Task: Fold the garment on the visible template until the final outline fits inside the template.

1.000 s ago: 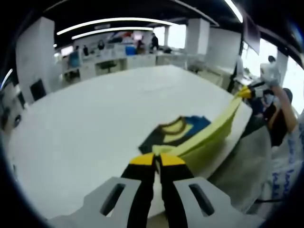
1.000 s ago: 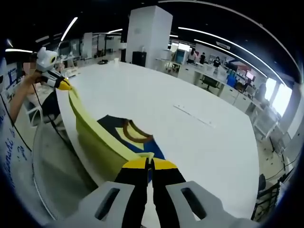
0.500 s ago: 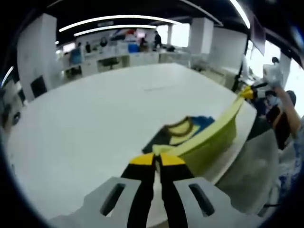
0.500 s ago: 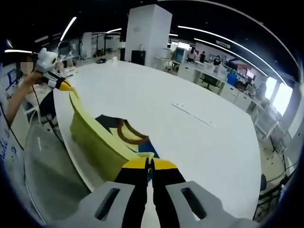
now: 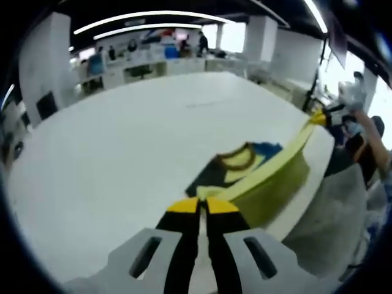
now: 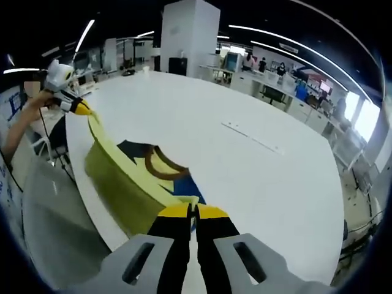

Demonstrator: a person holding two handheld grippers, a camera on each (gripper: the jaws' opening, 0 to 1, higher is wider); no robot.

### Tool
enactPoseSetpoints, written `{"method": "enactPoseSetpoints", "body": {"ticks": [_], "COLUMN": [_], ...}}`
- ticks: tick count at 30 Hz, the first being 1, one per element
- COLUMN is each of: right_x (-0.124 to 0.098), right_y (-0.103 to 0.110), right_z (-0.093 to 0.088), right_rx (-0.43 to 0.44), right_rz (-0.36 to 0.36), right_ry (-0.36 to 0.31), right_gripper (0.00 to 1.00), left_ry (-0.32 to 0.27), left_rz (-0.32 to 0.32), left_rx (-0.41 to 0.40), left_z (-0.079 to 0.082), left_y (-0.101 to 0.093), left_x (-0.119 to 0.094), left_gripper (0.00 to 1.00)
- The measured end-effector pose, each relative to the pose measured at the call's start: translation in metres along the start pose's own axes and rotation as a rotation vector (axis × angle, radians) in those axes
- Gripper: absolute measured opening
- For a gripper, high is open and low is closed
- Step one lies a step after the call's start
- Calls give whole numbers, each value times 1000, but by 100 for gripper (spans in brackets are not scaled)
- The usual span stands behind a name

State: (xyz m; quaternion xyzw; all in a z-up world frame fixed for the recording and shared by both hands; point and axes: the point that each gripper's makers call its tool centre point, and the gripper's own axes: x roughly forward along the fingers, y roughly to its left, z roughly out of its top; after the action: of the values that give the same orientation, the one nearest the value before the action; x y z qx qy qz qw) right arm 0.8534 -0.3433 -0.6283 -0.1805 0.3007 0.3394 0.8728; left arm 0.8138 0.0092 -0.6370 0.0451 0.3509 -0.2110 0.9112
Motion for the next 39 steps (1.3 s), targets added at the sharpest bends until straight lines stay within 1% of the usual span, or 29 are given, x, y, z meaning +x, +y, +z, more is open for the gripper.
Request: {"method": "enactPoseSetpoints", "body": {"ticks": [4,10,21,25,27,30,39], "right_x": [7,18,41,49,55,59,74], "right_y": [-1,-6,-13,-14,-16,-17,-27], "right_z": [-2,-5,-16,-18,-24,-27,-30], "right_rx": [1,1,29,20,16,12,21], "right_rz": [6,10,16,14,15,15,-1], "right_ry": [13,31,43,46,58,62,47], "right_gripper": [2,2,2,2,2,2,2], "left_ry": [22,35,84,64,65,61,25], "left_rz": [2,-3,0,27,32,43,47], "left_rx": [6,3,8,18,25,32,12], "left_z": [-2,-2,-13,-12,-14,-15,-12], "left_y": [3,7,14,21,21,24,32], "left_x": [8,19,44,55,61,67,80], "left_gripper": [0,0,0,0,0,0,0]}}
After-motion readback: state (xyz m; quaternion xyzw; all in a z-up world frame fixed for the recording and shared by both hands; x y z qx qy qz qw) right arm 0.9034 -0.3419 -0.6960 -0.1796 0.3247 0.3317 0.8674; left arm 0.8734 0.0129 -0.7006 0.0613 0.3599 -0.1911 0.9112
